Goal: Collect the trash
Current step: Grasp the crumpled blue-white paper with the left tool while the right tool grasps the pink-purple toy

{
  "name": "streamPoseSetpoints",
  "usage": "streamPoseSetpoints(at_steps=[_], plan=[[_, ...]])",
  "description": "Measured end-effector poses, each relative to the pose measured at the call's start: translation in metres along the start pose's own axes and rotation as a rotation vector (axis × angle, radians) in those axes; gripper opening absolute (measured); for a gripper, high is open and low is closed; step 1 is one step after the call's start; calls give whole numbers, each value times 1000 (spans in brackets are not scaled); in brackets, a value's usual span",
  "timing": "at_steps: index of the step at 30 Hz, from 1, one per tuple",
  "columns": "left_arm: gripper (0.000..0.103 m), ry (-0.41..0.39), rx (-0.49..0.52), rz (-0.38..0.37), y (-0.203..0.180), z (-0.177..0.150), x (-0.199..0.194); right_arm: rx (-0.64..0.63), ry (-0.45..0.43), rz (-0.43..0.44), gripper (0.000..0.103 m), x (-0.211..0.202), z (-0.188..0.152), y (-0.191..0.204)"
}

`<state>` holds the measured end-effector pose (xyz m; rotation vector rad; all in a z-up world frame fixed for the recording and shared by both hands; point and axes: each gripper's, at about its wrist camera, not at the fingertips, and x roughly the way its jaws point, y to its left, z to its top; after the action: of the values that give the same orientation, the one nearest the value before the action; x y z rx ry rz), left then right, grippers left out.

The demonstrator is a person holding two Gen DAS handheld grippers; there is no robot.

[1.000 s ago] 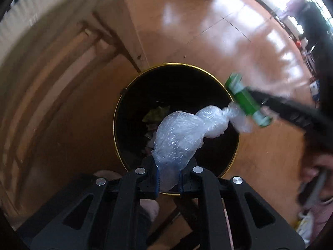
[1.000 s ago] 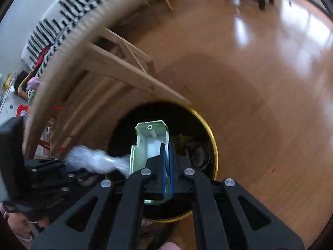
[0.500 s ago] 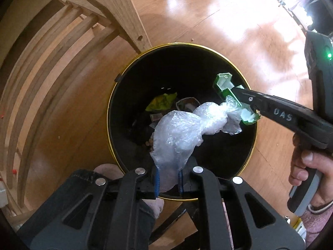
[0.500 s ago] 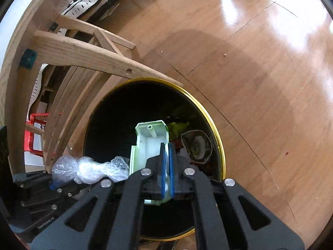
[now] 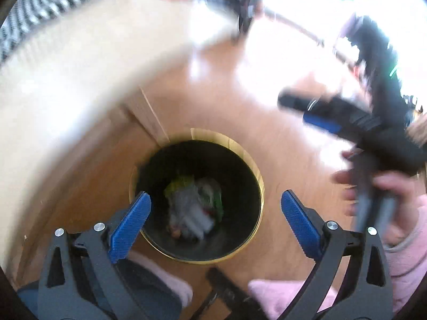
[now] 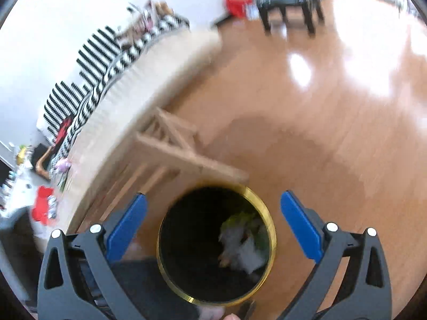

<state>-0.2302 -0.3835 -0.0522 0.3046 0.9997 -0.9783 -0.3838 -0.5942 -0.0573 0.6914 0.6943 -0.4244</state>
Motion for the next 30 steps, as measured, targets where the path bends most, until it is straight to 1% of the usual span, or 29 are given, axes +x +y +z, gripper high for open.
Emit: streamPoseSetpoints(at_steps=[1, 2, 3, 4, 5, 7, 9, 10, 13, 14, 15, 16, 18, 20, 21, 22, 24, 25, 27, 30], plan=[[95, -85, -38, 34, 12, 3, -29, -17, -27, -11, 97, -4, 5, 7], [95, -149, -76, 80, 24, 4, -51, -38, -48, -18, 97, -7, 9, 17], [96, -222, -125, 156, 43, 4, -78, -65, -64, -22, 97, -8, 13, 30], [96, -289, -177, 261, 68, 2, -104, -88, -69, -26, 97, -5, 14, 40], [96, -319, -218, 364, 90, 0, -122, -124, -66, -29, 97, 0, 15, 55], [96, -328, -318, 636, 149, -9, -155, -217, -41, -28, 97, 14, 13, 90], [96, -290, -393, 780, 197, -22, -173, -308, -11, -1, 97, 30, 9, 130], [96, -250, -439, 822, 231, -30, -179, -334, -3, 10, 97, 35, 8, 145], [96, -175, -520, 849, 294, -40, -181, -409, 11, 67, 97, 55, 9, 205], [96, -158, -531, 846, 306, -39, -176, -433, 20, 93, 97, 63, 10, 229], [96, -141, -537, 823, 322, -38, -171, -447, 27, 108, 97, 70, 10, 244], [96, -137, -541, 811, 330, -38, -169, -480, 42, 137, 97, 81, 10, 274], [96, -141, -571, 793, 351, -38, -159, -536, 59, 168, 97, 92, 11, 313], [96, -152, -635, 744, 364, -36, -150, -627, 74, 191, 97, 107, 8, 362], [96, -156, -652, 708, 369, -32, -148, -674, 81, 196, 97, 114, 6, 384], [96, -153, -628, 690, 370, -28, -145, -733, 90, 198, 97, 124, 5, 409], [96, -132, -584, 701, 373, -24, -139, -824, 104, 187, 97, 146, 1, 448], [96, -133, -575, 694, 375, -24, -138, -864, 114, 181, 97, 161, -1, 470], [96, -133, -573, 672, 376, -26, -136, -904, 155, 168, 97, 189, -3, 499], [96, -113, -565, 659, 377, -29, -136, -949, 182, 156, 97, 219, -10, 532]])
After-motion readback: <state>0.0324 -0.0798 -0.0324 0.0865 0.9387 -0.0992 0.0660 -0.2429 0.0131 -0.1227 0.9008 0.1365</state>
